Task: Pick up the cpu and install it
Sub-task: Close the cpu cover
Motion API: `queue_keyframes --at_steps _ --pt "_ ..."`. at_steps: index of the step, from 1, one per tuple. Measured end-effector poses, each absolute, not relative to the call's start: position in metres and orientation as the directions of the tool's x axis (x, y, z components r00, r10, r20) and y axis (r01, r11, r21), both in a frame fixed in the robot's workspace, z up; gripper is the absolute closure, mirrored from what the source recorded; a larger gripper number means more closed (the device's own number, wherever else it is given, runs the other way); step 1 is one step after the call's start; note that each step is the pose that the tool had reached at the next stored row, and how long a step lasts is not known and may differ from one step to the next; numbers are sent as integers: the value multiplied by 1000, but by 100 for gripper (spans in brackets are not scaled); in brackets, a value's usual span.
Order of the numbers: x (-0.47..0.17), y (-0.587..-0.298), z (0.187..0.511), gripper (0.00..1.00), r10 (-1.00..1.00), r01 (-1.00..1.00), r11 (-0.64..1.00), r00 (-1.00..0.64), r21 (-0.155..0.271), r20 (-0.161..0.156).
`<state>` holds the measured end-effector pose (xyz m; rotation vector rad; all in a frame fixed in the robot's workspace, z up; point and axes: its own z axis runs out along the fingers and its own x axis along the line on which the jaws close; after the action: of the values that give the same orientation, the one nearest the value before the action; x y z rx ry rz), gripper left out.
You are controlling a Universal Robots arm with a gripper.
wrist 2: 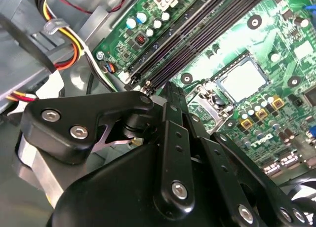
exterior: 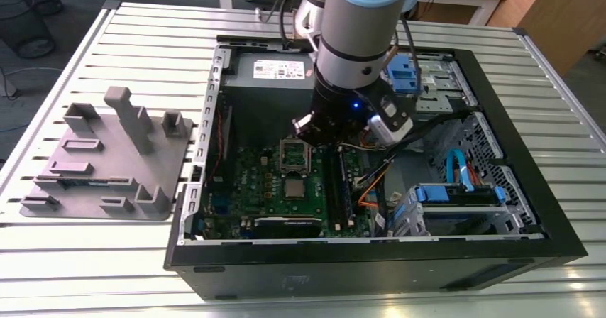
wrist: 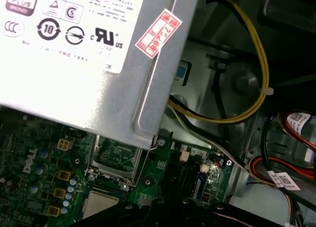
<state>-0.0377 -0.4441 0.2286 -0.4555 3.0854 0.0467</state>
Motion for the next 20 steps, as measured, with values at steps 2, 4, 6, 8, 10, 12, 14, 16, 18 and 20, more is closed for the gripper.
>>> queue_keyframes --at_steps 2,4,6,8,10,12,14,16,18,20 --pt "-38 -444 228 89 -315 -315 949 -949 27 -29" --pt "-38 -444 228 89 -341 -342 939 -940 27 -31" --pt "-38 -444 227 89 -367 -368 929 -929 28 -34" --pt "-38 -444 227 89 -395 -396 918 -918 28 -36" --pt "-38 -444 226 89 -415 -416 909 -909 29 -37" --pt "-38 -443 225 89 -425 -426 904 -904 31 -38" --pt "-38 -442 224 89 -429 -430 902 -902 33 -39" --pt "-38 -439 223 89 -430 -431 901 -902 35 -40" --pt "-38 -433 221 89 -430 -432 901 -902 35 -40" --pt "-39 -431 220 89 -430 -432 901 -902 35 -40"
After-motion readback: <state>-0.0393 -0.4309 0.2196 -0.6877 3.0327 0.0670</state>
